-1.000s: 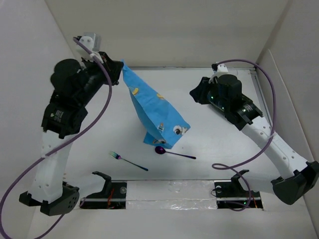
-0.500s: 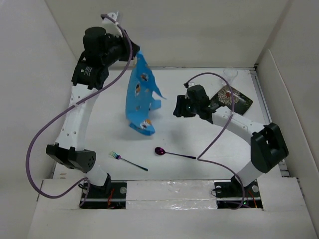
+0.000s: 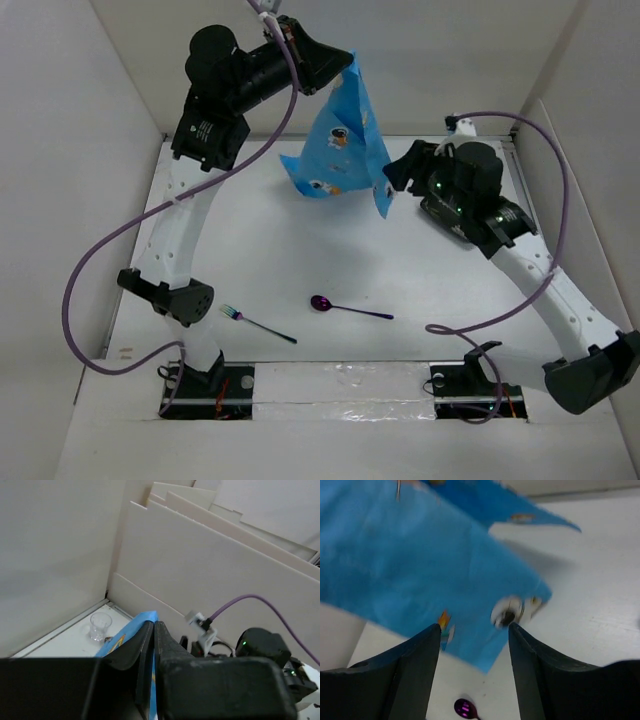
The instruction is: Set the dinner table for one person
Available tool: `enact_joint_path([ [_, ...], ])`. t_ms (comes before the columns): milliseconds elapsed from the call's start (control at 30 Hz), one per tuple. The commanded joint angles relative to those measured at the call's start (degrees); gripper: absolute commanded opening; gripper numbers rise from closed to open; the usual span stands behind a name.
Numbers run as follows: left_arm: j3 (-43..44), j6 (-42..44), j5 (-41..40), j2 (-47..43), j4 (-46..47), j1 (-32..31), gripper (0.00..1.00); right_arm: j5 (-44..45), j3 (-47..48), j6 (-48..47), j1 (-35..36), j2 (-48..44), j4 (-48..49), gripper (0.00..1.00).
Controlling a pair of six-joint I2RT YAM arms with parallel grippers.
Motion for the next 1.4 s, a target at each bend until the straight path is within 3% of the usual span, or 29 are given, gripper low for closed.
enact_joint_path([
  [0,-1.10,-1.13,2.09,-8.28,9.48,3.24,0.00,1.87,4.32,-2.04,-2.86,-2.87,-2.34,0.65],
  [67,-5.50,-1.14,0.96,-11.02,10.90,6.24,0.00,1.08,5.11,-3.09,-4.19,-2.52,-3.58,0.70],
  [200,-23.58,-4.73,5.43,-16.12,21.95,15.21,0.00,1.25,3.29,-3.54,-5.87,0.29,-6.14,0.71],
  [300,-29.15,-6.84,11.48,-14.04,25.58,20.84,0.00,1.86,-0.50,-2.84,-6.39,1.52,-5.60,0.71],
  [400,-32.58,-4.31,12.99,-10.87,23.40,22.07,0.00,4.15,-6.29,-2.40,-6.39,3.18,-2.73,0.73],
  [500,-34.17,1.49,11.42,-6.57,18.84,22.77,0.00,3.28,-10.18,-2.66,-6.39,7.39,-1.57,0.75],
  [633,-38.48,2.47,8.96,-1.46,19.26,26.03,0.00,-1.99,-9.22,-2.40,-4.82,18.01,-1.04,0.75],
  [800,-38.04,5.89,8.69,5.48,14.61,28.58,0.00,-4.46,-11.92,-1.35,0.63,20.07,2.81,0.76],
  [933,-41.38,4.31,9.39,4.88,18.29,28.58,0.00,-11.92,-15.54,-2.57,5.27,21.73,8.36,0.76],
  [1133,-41.56,5.54,9.57,4.17,16.89,28.58,0.00,-4.39,-15.72,-5.65,15.22,23.49,7.92,0.67],
  [1367,-42.26,5.72,9.83,4.09,16.18,28.58,0.00,-8.15,-10.19,-8.46,16.98,29.38,9.07,0.68],
])
